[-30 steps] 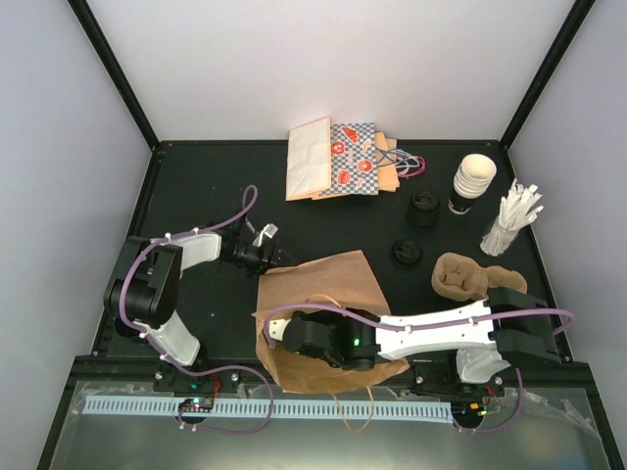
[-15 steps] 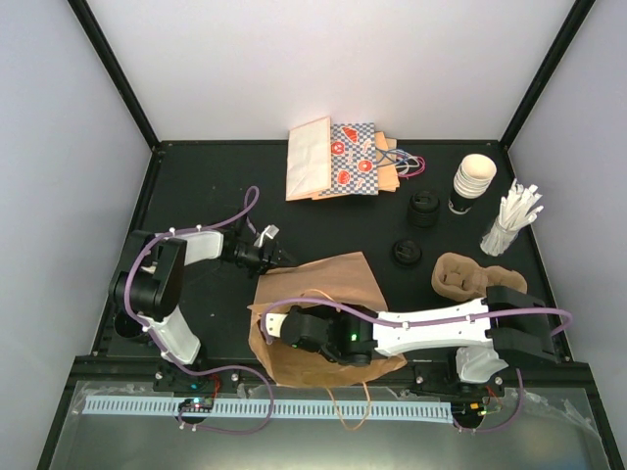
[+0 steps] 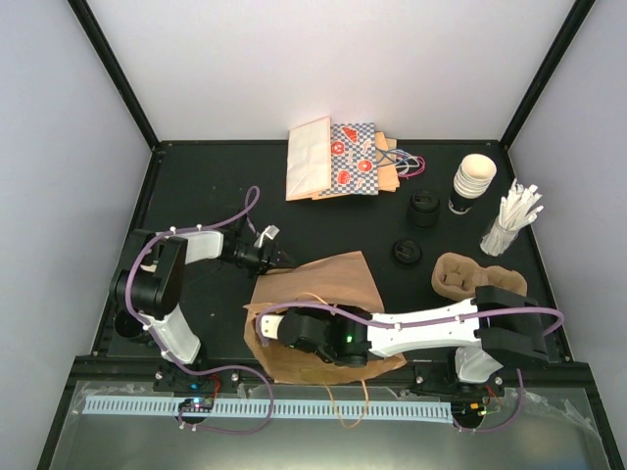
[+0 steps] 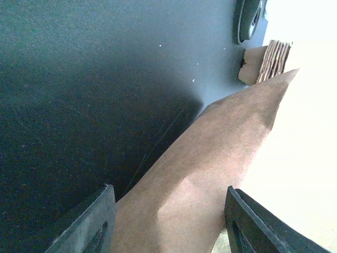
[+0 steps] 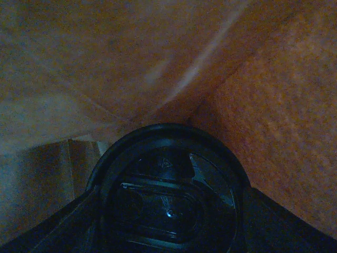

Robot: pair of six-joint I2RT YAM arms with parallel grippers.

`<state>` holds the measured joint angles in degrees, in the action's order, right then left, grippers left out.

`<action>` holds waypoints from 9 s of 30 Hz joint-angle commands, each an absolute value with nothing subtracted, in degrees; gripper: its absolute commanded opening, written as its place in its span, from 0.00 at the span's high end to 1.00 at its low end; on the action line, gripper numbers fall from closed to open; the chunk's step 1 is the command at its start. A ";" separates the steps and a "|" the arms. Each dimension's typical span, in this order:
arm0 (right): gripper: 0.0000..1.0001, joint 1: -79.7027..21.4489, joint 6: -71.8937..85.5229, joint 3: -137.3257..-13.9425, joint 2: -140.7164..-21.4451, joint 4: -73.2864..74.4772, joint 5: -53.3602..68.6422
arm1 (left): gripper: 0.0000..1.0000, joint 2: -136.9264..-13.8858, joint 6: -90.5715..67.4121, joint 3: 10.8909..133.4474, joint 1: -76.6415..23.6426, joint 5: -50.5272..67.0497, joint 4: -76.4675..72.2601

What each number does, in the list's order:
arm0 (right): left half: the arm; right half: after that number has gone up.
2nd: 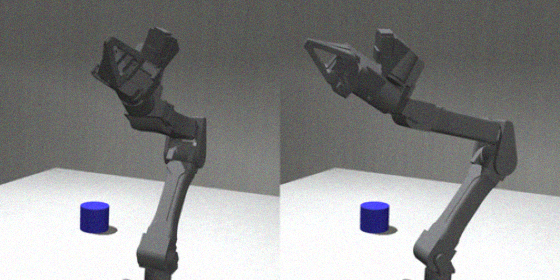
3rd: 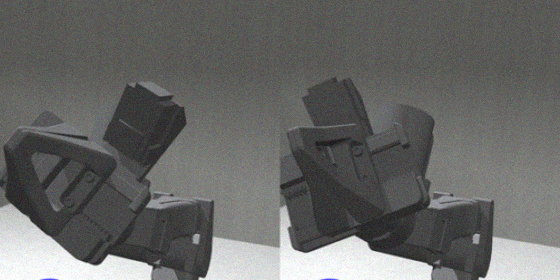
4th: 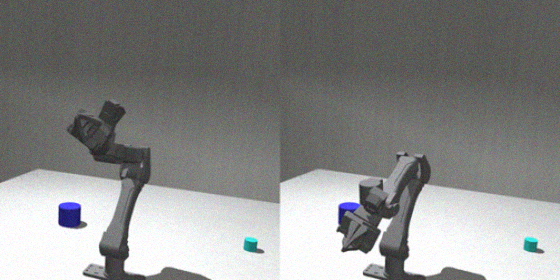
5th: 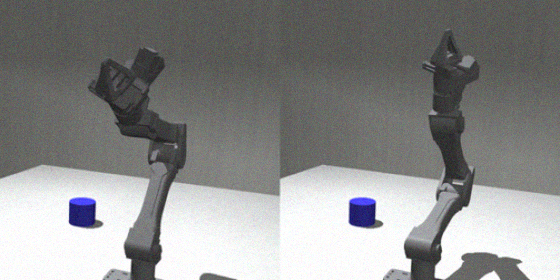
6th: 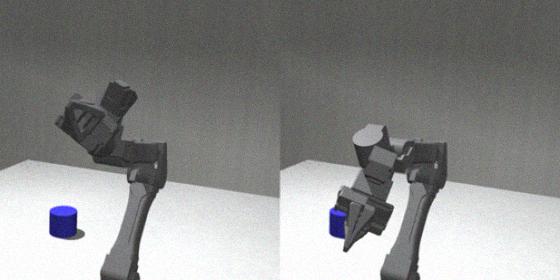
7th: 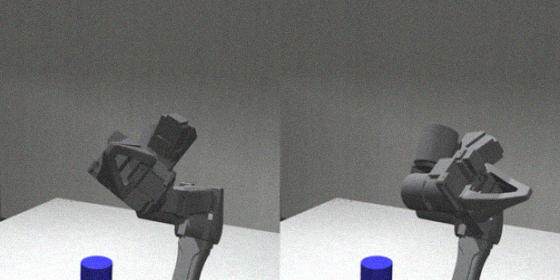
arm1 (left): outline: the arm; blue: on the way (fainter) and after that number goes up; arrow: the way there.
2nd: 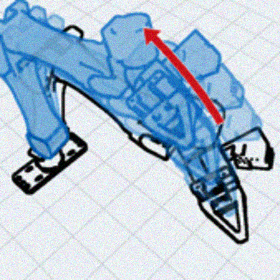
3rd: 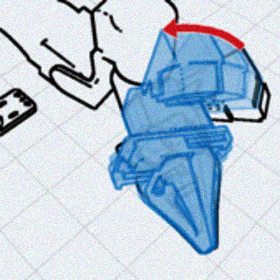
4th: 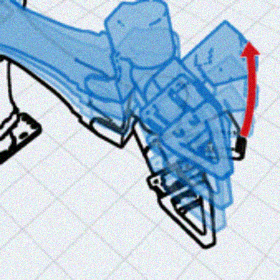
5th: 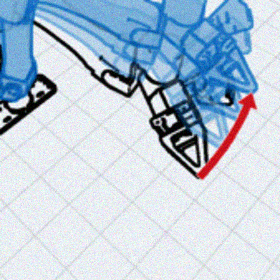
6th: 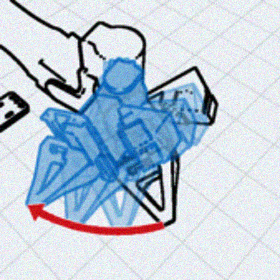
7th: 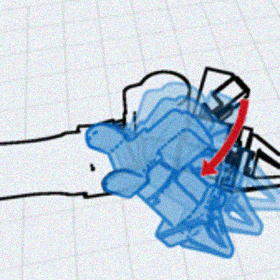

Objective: Pack the takeout coffee

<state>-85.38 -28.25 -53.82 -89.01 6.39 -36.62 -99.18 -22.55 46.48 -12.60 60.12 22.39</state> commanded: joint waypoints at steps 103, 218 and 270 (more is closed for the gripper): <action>0.56 -86.60 -14.45 -58.86 -96.39 33.88 -38.13 | 0.43 -98.17 -18.31 49.34 -21.13 62.08 41.50; 0.36 -90.68 -27.60 -49.44 -95.97 16.02 -51.44 | 0.45 -99.23 -23.08 45.29 -23.64 68.97 32.01; 0.51 -69.42 -7.66 -65.22 -99.24 35.97 -16.61 | 0.13 -42.88 -23.90 71.13 -13.38 38.01 66.87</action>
<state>-70.48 -11.11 -67.59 -95.57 27.42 -23.88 -45.19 -23.22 70.24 -13.34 36.25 60.45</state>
